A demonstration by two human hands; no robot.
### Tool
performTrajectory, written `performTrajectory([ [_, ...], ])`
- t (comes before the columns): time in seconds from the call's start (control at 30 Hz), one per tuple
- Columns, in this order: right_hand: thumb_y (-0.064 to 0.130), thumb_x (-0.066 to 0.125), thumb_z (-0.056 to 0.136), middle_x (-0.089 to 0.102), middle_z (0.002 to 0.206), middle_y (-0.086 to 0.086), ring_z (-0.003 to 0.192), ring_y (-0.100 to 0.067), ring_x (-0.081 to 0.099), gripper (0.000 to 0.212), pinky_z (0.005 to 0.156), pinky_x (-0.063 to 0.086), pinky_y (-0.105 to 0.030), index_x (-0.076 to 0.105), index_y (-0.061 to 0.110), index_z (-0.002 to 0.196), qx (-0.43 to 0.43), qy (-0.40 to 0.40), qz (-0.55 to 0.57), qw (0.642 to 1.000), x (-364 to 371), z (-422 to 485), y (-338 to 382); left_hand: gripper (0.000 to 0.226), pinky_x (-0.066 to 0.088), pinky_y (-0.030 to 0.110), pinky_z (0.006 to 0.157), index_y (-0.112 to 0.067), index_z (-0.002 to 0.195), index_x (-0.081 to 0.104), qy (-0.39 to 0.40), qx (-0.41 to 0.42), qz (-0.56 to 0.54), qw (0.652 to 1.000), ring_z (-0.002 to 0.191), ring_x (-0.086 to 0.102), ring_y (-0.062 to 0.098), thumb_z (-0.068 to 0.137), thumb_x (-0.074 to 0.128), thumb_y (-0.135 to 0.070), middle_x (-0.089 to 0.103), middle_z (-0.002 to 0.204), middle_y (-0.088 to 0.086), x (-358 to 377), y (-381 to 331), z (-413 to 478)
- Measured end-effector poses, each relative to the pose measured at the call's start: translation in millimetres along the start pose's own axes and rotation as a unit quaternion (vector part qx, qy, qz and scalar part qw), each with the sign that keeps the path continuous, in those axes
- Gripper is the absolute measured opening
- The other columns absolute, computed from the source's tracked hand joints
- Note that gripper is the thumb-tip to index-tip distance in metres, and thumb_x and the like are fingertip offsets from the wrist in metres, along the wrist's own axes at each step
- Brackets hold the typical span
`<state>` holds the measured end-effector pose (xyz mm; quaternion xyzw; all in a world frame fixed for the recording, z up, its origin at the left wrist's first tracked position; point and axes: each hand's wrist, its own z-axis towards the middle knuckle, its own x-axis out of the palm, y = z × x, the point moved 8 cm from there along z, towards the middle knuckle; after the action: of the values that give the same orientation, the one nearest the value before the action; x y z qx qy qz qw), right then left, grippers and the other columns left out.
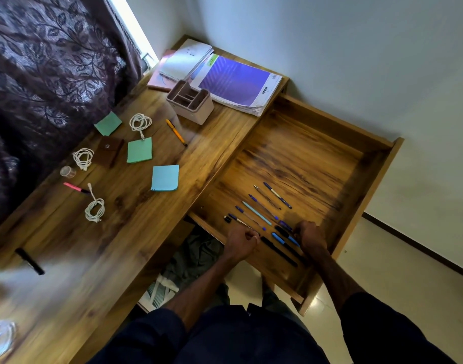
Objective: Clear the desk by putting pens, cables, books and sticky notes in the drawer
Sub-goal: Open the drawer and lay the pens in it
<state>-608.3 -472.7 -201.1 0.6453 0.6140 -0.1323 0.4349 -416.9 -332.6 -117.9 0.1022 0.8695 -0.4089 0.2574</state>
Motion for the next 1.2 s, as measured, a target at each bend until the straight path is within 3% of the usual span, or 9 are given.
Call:
performTrajectory([
  [0.4, 0.018, 0.060, 0.096, 0.070, 0.091, 0.001, 0.084, -0.013, 0.067, 0.007, 0.078, 0.058, -0.031, 0.067, 0.020, 0.096, 0.006, -0.023, -0.004, 1.000, -6, -7, 2, 0.009, 0.061, 0.030, 0.072, -0.013, 0.093, 0.071, -0.001, -0.001, -0.014, 1.000, 0.077, 0.069, 0.010, 0.094, 0.066, -0.020, 0.071, 0.087, -0.002, -8, 11, -7],
  [0.57, 0.018, 0.060, 0.097, 0.068, 0.088, 0.002, 0.083, -0.012, 0.066, 0.008, 0.064, 0.047, -0.022, 0.068, 0.020, 0.094, 0.004, -0.050, 0.031, 0.998, -11, -16, 14, 0.011, 0.062, 0.033, 0.072, -0.013, 0.094, 0.072, 0.001, -0.008, -0.002, 1.000, 0.077, 0.071, 0.011, 0.093, 0.066, -0.023, 0.073, 0.089, 0.000, -11, 19, -7],
  [0.67, 0.024, 0.062, 0.096, 0.066, 0.090, 0.000, 0.079, -0.012, 0.063, 0.007, 0.063, 0.051, -0.027, 0.068, 0.021, 0.091, -0.007, -0.080, 0.048, 0.996, -17, -21, 37, 0.010, 0.062, 0.032, 0.070, -0.014, 0.091, 0.072, -0.001, -0.009, -0.004, 1.000, 0.072, 0.071, 0.009, 0.094, 0.066, -0.021, 0.074, 0.085, 0.000, -18, 22, -7],
  [0.8, 0.018, 0.063, 0.094, 0.065, 0.107, -0.003, 0.088, -0.016, 0.061, 0.013, 0.070, 0.048, -0.027, 0.073, 0.018, 0.103, -0.078, -0.145, 0.043, 0.985, -28, -34, 96, 0.009, 0.059, 0.024, 0.069, -0.015, 0.095, 0.073, -0.009, 0.012, -0.012, 1.000, 0.071, 0.069, 0.002, 0.094, 0.065, -0.020, 0.073, 0.086, -0.004, -39, 25, -9],
  [0.9, 0.019, 0.063, 0.093, 0.066, 0.104, -0.002, 0.092, -0.017, 0.062, 0.015, 0.073, 0.047, -0.029, 0.073, 0.018, 0.104, -0.166, -0.179, 0.070, 0.967, -34, -50, 154, 0.008, 0.058, 0.022, 0.070, -0.017, 0.095, 0.073, -0.036, 0.035, -0.030, 0.998, 0.075, 0.070, 0.003, 0.093, 0.066, -0.019, 0.073, 0.087, -0.007, -67, 25, -12],
  [1.07, 0.026, 0.065, 0.092, 0.066, 0.106, 0.002, 0.088, -0.009, 0.061, 0.019, 0.074, 0.054, -0.028, 0.070, 0.020, 0.109, -0.279, -0.187, 0.093, 0.937, -30, -80, 259, 0.012, 0.061, 0.027, 0.072, -0.020, 0.096, 0.076, -0.115, 0.037, -0.097, 0.988, 0.081, 0.070, 0.005, 0.090, 0.066, -0.022, 0.074, 0.091, -0.011, -146, 50, -20],
  [1.2, 0.024, 0.066, 0.087, 0.066, 0.101, 0.002, 0.082, -0.014, 0.063, 0.015, 0.072, 0.052, -0.032, 0.070, 0.020, 0.101, -0.347, -0.183, 0.073, 0.917, -3, -96, 349, 0.012, 0.055, 0.020, 0.068, -0.021, 0.094, 0.076, -0.201, 0.018, -0.136, 0.970, 0.072, 0.068, 0.000, 0.090, 0.064, -0.018, 0.074, 0.085, -0.012, -224, 96, -37],
])
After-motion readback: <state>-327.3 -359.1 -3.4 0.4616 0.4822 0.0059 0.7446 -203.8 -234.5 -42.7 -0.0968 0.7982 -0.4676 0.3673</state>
